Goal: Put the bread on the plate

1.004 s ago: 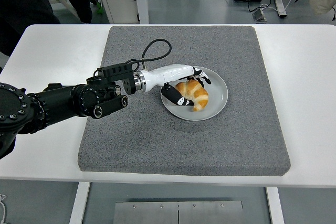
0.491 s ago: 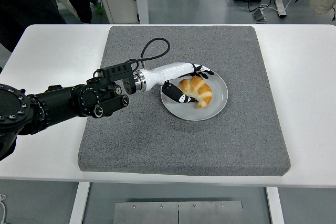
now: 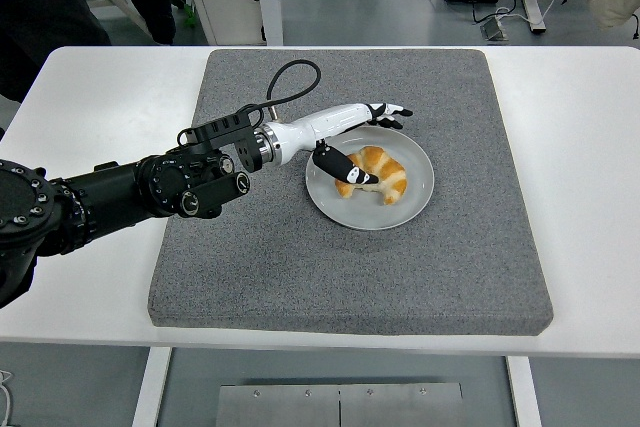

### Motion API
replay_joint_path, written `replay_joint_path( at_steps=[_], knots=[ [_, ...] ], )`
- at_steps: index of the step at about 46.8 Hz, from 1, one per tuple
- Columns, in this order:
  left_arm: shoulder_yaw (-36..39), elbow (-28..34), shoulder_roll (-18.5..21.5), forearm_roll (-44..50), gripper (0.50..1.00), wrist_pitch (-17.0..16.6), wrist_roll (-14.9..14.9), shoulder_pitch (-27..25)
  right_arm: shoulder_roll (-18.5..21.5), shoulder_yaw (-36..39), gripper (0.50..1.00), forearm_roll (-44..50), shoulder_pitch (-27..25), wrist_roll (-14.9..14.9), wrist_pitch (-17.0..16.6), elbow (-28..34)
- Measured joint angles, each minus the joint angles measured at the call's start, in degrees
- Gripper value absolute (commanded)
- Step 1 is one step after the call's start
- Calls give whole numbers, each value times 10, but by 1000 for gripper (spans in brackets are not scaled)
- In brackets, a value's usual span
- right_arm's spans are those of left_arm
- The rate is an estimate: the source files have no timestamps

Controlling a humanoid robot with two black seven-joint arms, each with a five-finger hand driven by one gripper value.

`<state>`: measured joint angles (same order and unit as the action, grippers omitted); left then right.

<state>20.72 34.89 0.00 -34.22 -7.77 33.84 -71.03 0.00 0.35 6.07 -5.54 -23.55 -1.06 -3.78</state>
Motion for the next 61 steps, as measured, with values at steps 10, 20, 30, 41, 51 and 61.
replay_joint_path(
  at_steps=[10, 20, 30, 41, 51, 61],
  knots=[
    [-64, 1, 0, 33, 934, 8, -6, -1, 0, 0, 1000, 0, 1, 0, 0, 0],
    [-171, 1, 0, 100, 934, 39, -36, 12, 0, 0, 1000, 0, 2, 0, 0, 0],
    [-302, 1, 26, 207, 948, 45, -103, 19, 0, 2, 1000, 0, 3, 0, -1, -1],
    [-378, 1, 49, 232, 948, 48, -117, 57, 0, 2, 1000, 0, 3, 0, -1, -1],
    [-468, 1, 62, 235, 948, 73, -151, 103, 0, 3, 1000, 0, 3, 0, -1, -1],
    [-502, 0, 83, 236, 946, 99, -115, 129, 0, 3, 1000, 0, 4, 0, -1, -2]
  ],
)
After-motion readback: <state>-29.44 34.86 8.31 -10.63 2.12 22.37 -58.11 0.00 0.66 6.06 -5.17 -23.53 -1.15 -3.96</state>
